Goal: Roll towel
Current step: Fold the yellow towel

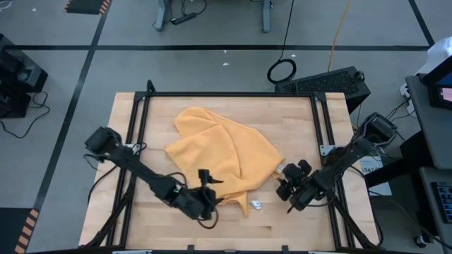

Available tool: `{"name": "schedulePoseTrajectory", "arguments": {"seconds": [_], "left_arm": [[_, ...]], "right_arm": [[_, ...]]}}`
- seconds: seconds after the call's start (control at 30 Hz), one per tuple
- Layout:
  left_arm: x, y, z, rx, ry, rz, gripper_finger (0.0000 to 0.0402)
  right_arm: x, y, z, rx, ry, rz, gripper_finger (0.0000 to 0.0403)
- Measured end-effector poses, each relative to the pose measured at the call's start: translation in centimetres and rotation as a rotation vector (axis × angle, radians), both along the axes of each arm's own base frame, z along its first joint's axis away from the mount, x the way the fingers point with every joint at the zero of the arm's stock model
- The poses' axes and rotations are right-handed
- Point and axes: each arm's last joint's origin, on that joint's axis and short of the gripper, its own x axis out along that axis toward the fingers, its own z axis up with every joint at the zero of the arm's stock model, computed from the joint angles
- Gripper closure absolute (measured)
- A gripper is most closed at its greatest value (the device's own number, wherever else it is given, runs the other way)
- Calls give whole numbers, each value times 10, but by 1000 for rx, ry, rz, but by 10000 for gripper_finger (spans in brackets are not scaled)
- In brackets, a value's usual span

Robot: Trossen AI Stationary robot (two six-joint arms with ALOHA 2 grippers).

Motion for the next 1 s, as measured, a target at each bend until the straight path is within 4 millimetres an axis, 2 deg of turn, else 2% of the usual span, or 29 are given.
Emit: {"name": "schedulePoseTrajectory", "arguments": {"seconds": [0.17,0.3,0.4,0.5,0.67,0.73,0.87,1.0], "left_arm": [[16,5,-34,-47,43,1,105],[23,14,-61,-25,117,41,152],[23,19,-74,-3,161,58,211],[20,25,-78,0,211,119,281],[1,42,-82,80,336,323,386],[-6,45,-83,88,369,386,391],[-12,48,-84,100,398,433,363],[-17,52,-79,172,413,447,341]], "right_arm": [[3,-1,-9,-76,-2,-15,220],[7,-1,-21,-94,20,-32,220],[13,2,-30,-101,-17,-44,222],[17,5,-37,-111,-44,-48,238],[20,9,-41,-113,-85,-23,296],[22,13,-41,-108,-109,-3,325],[25,20,-40,-63,-148,30,385],[32,32,-35,9,-190,87,391]]}}
